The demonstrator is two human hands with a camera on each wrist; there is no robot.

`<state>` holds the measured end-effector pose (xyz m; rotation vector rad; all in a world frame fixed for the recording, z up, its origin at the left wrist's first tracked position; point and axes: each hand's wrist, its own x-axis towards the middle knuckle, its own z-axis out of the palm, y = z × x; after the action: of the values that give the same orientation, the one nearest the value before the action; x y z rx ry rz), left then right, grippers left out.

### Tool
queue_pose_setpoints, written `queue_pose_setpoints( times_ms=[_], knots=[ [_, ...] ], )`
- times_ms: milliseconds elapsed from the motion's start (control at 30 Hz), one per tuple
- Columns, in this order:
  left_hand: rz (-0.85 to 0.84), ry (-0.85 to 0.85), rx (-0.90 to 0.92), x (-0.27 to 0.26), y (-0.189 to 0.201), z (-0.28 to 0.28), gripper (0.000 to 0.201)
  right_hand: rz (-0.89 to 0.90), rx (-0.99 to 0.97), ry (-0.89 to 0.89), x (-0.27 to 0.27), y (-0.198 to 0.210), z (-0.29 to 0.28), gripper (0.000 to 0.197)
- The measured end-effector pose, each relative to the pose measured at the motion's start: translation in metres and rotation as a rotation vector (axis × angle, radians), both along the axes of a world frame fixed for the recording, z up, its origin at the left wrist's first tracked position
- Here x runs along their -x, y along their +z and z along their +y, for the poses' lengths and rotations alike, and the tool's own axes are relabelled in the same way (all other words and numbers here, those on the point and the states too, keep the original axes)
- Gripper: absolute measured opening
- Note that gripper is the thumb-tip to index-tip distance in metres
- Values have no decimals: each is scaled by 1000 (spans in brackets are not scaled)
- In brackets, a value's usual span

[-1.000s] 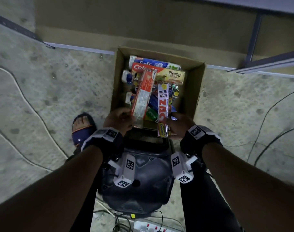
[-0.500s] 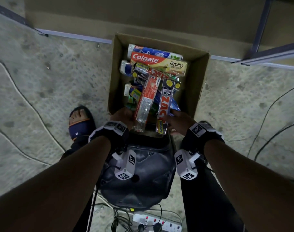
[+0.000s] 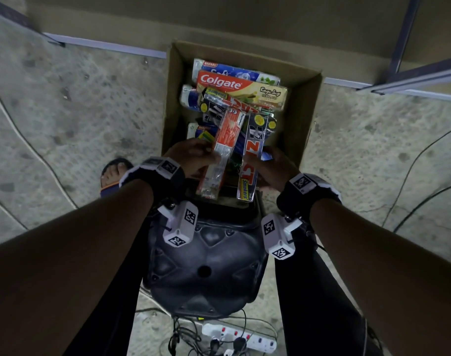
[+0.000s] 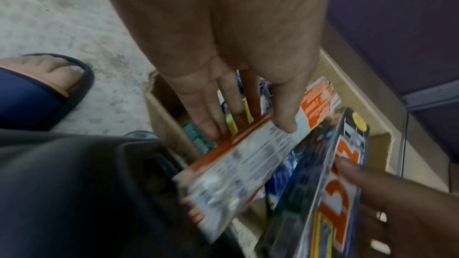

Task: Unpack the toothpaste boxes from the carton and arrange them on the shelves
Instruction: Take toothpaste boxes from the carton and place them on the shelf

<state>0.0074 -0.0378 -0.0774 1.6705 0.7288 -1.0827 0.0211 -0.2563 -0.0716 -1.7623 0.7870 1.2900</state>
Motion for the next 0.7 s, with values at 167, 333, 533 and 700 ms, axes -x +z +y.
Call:
queue_pose_setpoints(
  times_ms=[167, 333, 533, 700],
  knots=[
    [22, -76, 67, -15, -2, -9, 30, 48, -12, -45, -3, -5, -1, 72],
    [42, -61, 39, -15, -4, -7, 18, 117, -45, -137, -3, -7, 0, 69],
    [56, -9, 44, -14, -2, -5, 43, 114, -30, -155, -5, 3, 2, 59],
    [43, 87, 45, -8, 24, -4, 30, 33, -25, -101, -10, 32, -2, 54]
  ],
)
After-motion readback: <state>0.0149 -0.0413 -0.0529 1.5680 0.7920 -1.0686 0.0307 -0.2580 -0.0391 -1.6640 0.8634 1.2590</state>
